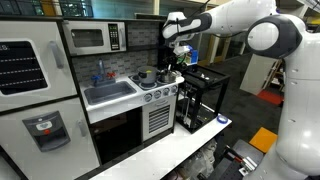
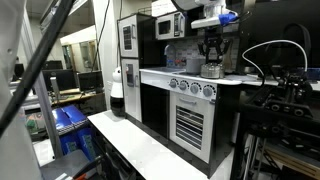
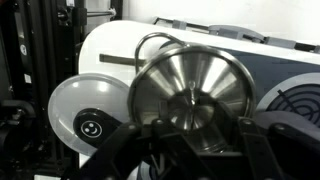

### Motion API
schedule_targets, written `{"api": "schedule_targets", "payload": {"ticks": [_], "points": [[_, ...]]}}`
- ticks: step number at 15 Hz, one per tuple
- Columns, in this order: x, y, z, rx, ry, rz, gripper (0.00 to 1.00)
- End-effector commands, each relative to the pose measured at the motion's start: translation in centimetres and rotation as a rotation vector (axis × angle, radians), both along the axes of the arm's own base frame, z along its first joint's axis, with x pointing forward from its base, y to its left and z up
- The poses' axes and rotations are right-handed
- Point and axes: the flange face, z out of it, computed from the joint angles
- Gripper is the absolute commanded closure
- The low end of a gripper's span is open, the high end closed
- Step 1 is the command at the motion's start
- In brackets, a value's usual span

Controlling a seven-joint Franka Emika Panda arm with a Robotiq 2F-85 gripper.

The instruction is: Put the lid on the small pot

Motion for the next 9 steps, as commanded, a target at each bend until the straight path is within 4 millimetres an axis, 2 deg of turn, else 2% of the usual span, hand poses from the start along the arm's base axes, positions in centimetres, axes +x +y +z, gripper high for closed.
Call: {"api": "schedule_targets", "payload": {"ticks": [1,3,7,9], "points": [[-0.1,-0.1,1.0,0.014,-0.008,0.01,0.16],[-0.4,-0.1,2.1,0.015,-0.013,0.011,0.03],[-1.6,0.6,5.4,0.033,-0.017,0.036,0.0],[-2.9,1.4,7.5,0.056,-0.011,0.051,0.0]]}}
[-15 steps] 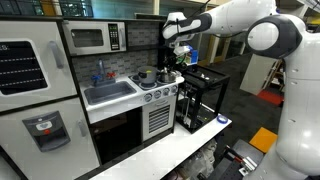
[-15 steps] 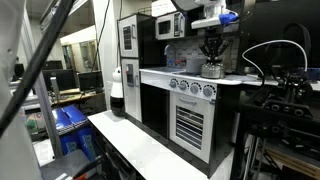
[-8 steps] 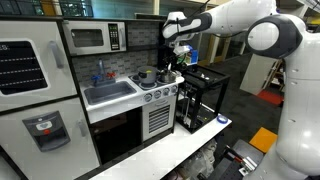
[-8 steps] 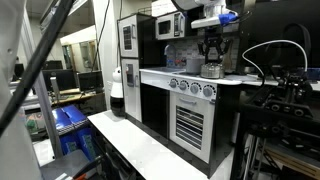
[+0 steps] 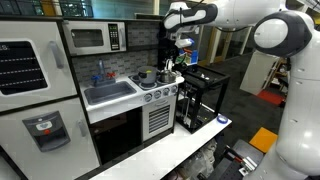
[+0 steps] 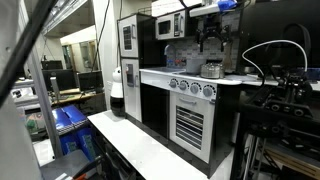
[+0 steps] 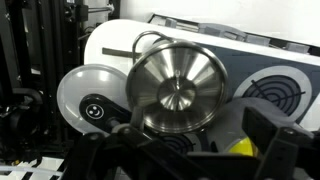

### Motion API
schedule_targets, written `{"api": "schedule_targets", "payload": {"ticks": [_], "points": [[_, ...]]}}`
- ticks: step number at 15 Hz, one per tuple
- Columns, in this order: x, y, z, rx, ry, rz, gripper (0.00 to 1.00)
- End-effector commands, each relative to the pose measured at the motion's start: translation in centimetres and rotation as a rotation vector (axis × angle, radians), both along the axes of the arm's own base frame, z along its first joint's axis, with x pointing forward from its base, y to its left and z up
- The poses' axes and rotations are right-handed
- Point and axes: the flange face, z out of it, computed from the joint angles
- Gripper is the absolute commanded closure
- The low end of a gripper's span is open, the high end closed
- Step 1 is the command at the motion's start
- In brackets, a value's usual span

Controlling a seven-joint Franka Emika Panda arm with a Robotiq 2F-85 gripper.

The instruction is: Put the lid on the small pot

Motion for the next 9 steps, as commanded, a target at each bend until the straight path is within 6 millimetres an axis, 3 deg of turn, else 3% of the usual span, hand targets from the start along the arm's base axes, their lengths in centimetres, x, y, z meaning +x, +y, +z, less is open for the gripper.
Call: {"api": "schedule_targets", "payload": {"ticks": [1,5,9], "points": [[-2.5,1.3,3.9,0.042,0.013,0.037,0.0],[-6.2,4.6,7.8,0.022,-0.003,0.046,0.0],[-10.5,9.6,10.4,-0.01,-0.057,0.08,0.0]]}}
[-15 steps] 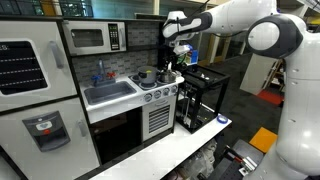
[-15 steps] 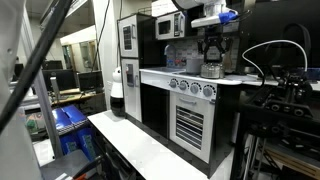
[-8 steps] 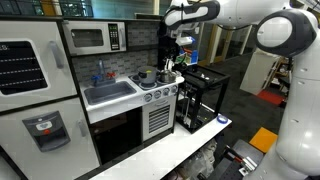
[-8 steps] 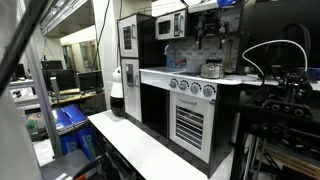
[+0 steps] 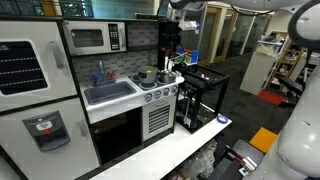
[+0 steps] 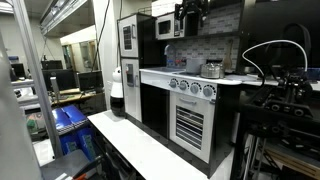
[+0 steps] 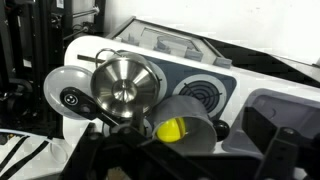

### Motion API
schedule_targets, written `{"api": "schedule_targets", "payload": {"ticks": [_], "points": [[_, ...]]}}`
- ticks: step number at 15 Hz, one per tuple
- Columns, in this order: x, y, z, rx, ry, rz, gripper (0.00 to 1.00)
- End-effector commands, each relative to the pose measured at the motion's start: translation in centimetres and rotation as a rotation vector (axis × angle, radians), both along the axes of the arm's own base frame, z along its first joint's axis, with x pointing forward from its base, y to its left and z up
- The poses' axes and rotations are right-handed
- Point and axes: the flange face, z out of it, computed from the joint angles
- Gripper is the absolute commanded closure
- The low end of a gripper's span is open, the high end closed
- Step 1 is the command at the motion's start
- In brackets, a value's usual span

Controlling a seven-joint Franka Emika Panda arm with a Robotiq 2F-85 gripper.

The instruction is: Put the lid on the small pot

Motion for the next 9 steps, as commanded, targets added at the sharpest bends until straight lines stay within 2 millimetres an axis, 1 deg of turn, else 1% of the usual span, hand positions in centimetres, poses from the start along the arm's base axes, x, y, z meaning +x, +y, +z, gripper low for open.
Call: {"api": "schedule_targets", "payload": {"ticks": [1,4,6,9], "points": [[-4.9,4.2,1.1,-0.034,-0.027,0.03,0.0],[-8.3,8.3,1.1,-0.048,-0.038,0.061,0.0],[-10.6,10.9,0.3,-0.056,-0.038,0.086,0.0],[-13.3,13.6,-1.7,-0.037,-0.064,0.092,0.0]]}}
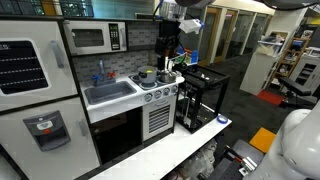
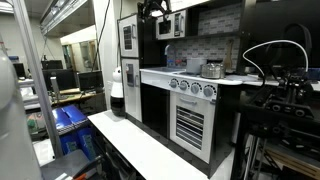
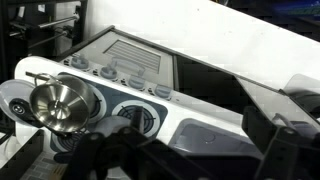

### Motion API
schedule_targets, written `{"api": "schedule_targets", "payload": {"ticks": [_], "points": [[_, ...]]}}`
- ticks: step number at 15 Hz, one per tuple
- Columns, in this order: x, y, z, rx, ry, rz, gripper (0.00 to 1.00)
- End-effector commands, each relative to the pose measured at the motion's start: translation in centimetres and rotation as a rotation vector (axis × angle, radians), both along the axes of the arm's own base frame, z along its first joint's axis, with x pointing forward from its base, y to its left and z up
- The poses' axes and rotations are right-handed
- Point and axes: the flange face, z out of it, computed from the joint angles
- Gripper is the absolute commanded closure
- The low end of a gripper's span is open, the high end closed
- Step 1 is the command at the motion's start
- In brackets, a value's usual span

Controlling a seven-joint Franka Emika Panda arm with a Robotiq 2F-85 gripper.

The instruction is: Put the lid on the small pot

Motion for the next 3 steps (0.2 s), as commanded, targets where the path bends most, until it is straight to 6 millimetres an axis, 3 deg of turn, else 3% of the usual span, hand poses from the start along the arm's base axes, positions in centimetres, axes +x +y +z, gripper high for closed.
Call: {"api": "schedule_targets", "payload": {"ticks": [1,3], "points": [[-0.78,0.91,-0.55,0.001,-0.009,0.001,0.0],[-1.44,1.62,-0.89,-0.002,-0.011,0.007,0.0]]}}
